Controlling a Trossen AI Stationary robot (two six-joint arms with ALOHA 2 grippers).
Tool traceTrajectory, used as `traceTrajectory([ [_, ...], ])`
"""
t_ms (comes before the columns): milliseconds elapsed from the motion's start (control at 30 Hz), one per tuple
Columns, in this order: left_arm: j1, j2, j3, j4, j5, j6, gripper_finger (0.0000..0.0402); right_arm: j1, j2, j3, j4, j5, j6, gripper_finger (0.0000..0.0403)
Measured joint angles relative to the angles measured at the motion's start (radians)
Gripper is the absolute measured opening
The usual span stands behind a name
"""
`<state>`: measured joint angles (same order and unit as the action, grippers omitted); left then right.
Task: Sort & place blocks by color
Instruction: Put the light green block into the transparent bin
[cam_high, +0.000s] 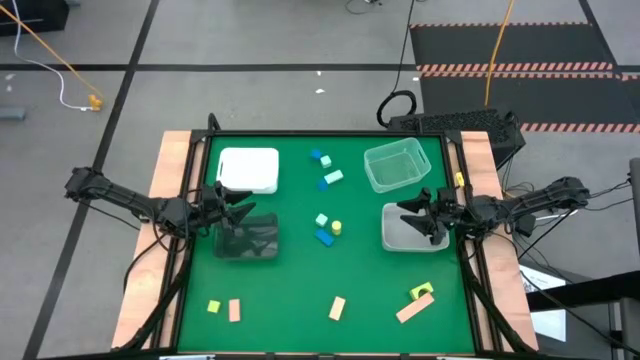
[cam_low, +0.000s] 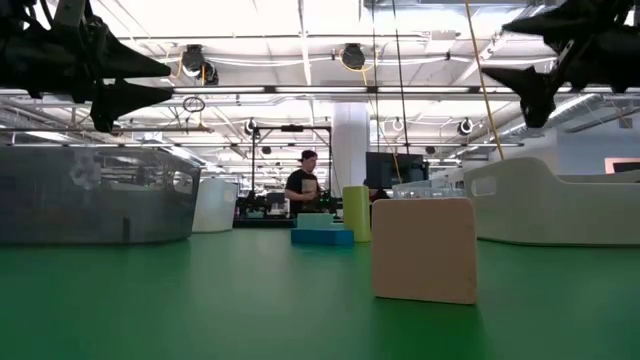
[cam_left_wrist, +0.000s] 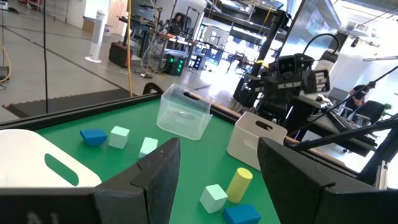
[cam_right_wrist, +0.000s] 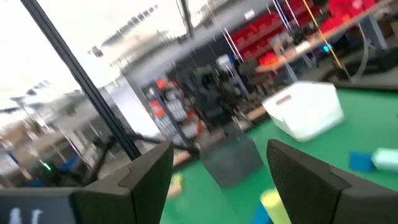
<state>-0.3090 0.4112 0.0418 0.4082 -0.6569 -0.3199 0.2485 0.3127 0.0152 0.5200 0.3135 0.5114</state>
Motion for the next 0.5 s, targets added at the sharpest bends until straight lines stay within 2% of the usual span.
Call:
traceTrajectory([
  [100,0.0,0.0,0.0,0.0,0.0,0.001,0.0216,0.0,0.003,0.005,0.098,0.07,0.005,0.0249],
  [233,0.0,0.0,0.0,0.0,0.0,0.001,0.0216,-0.003,0.023,0.041,0.112,0.203,-0.056,0.0249],
  [367,0.0,0.0,0.0,0.0,0.0,0.001,0.0216,-0.041,0.082,0.095,0.129,0.243,-0.214,0.0249],
  [500,0.0,0.0,0.0,0.0,0.0,0.001,0.0216,-0.106,0.167,0.165,0.127,0.294,-0.267,0.0249],
])
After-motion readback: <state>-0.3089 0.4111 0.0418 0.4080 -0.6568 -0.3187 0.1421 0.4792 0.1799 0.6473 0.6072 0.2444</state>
